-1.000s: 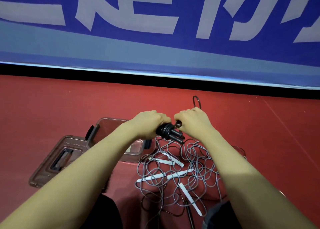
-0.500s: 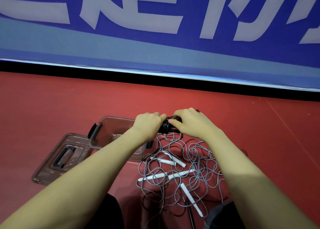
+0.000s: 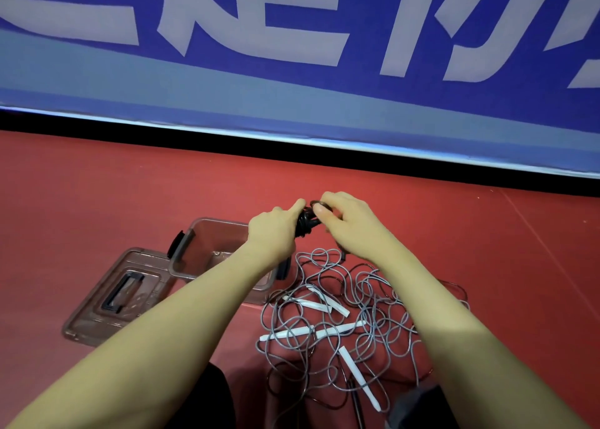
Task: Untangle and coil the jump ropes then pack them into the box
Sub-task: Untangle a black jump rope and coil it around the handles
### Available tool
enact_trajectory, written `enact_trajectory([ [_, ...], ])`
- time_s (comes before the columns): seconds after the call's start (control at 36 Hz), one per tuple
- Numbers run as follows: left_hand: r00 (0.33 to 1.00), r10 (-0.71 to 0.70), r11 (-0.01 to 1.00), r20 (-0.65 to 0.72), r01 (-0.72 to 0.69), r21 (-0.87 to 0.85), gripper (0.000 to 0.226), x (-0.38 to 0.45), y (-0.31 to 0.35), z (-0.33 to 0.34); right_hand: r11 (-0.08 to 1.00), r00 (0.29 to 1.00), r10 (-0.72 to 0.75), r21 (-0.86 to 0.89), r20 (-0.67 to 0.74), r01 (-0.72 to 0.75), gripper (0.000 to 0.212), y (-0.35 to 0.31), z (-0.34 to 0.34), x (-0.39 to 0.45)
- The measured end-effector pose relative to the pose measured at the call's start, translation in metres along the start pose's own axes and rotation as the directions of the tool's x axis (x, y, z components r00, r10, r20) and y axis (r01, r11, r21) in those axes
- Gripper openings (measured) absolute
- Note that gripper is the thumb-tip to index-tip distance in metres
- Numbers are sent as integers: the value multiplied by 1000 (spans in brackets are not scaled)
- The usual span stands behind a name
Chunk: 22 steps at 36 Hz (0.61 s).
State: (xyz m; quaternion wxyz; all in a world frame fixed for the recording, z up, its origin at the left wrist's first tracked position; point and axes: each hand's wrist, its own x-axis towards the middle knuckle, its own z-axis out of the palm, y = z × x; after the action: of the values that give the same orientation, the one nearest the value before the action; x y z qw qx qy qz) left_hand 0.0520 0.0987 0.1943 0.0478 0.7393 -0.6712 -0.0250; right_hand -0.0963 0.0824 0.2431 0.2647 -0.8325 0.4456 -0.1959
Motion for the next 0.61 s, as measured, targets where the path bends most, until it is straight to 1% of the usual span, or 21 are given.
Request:
enact_trajectory([
  [0.03, 1000, -14, 1000, -8, 14, 3, 56, 0, -1, 0, 1000, 1000, 19, 15, 19, -20, 38, -2, 1, 0],
  [0.08, 999, -30, 999, -30, 30, 17, 52, -1, 0, -1, 996, 998, 60, 61, 6, -61, 59, -6, 2, 0],
  [0.11, 999, -32, 999, -43, 33, 28, 52, -1, 1, -3, 992, 995, 97, 89, -25, -95, 65, -7, 2, 0],
  [0.14, 998, -33, 999, -55, 35, 37, 54, -2, 2, -4, 985, 988, 142, 111, -66, -134, 67, -6, 2, 1],
  [0.19, 997, -41, 998, -70, 45, 50, 57, -1, 4, -6, 973, 971, 193, 153, -143, -171, 57, -4, 3, 3],
  [0.25, 995, -53, 997, -89, 58, 59, 58, 0, 5, -6, 967, 963, 200, 193, -182, -164, 33, -2, 5, 3],
  [0.28, 993, -56, 996, -101, 63, 62, 59, 1, 5, -7, 964, 962, 202, 212, -181, -162, 20, -2, 5, 2],
  [0.31, 992, -57, 996, -110, 64, 63, 60, 1, 6, -8, 957, 964, 213, 232, -157, -173, 15, -1, 4, 1],
  [0.36, 991, -52, 996, -122, 60, 63, 61, 2, 7, -9, 939, 964, 257, 256, -73, -231, 28, 2, 3, 1],
  [0.39, 990, -50, 996, -129, 59, 64, 61, 2, 8, -10, 931, 958, 285, 246, -32, -269, 31, 4, 2, 1],
  [0.44, 989, -51, 996, -142, 61, 71, 62, 2, 8, -11, 928, 949, 315, 201, 22, -313, 23, 9, 2, 3],
  [0.5, 988, -62, 995, -140, 72, 70, 62, 2, 7, -10, 941, 953, 302, 149, 25, -303, 17, 11, 4, 4],
  [0.53, 988, -72, 995, -134, 81, 62, 61, 3, 6, -10, 945, 956, 293, 146, 21, -293, 19, 11, 5, 4],
  [0.61, 989, -103, 994, -109, 107, 37, 59, 5, 3, -12, 952, 962, 272, 151, -13, -267, 34, 8, 7, 4],
])
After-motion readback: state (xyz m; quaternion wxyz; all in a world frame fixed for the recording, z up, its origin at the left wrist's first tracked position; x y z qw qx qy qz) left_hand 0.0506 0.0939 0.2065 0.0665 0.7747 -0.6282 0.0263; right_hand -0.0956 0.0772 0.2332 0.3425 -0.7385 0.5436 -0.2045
